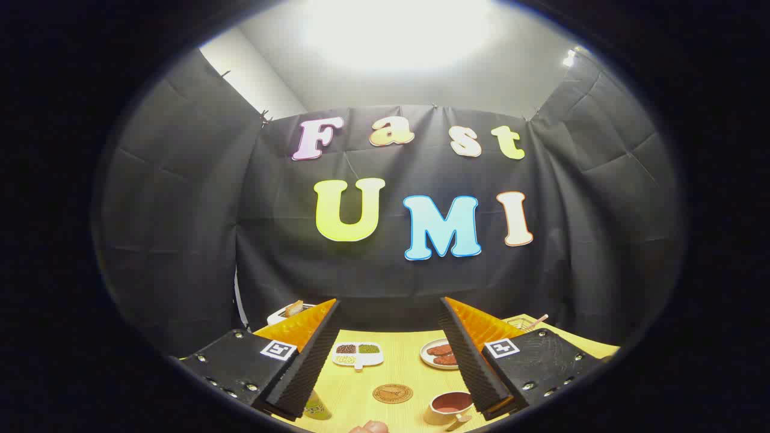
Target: Take the bottle from table, then pour the juice into the cup, finally place the bottle on the coaster
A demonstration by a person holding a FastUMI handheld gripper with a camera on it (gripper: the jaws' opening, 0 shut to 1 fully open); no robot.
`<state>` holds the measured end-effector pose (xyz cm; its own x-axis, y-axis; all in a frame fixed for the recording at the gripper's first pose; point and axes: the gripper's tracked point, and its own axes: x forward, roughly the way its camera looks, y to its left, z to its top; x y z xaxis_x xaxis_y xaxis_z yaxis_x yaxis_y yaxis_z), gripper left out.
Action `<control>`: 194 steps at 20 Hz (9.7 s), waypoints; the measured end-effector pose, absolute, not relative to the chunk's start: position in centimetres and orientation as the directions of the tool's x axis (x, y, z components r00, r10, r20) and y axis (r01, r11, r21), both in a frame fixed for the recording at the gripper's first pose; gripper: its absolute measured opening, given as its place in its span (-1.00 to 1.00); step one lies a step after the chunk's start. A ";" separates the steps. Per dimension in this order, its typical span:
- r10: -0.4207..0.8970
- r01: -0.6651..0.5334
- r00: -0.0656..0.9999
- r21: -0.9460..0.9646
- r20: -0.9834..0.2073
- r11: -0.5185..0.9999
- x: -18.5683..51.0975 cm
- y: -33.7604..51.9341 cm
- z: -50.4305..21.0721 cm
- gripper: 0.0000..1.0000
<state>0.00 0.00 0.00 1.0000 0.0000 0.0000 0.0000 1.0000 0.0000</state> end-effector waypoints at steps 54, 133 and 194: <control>0.102 -0.103 0.968 0.008 -0.228 0.995 0.5 15.1 -19.9 0.97; 0.109 0.309 0.893 0.772 -0.436 0.555 1.4 7.2 -24.6 0.55; 0.295 0.421 0.890 0.876 -0.347 -0.238 3.0 8.7 -23.5 0.52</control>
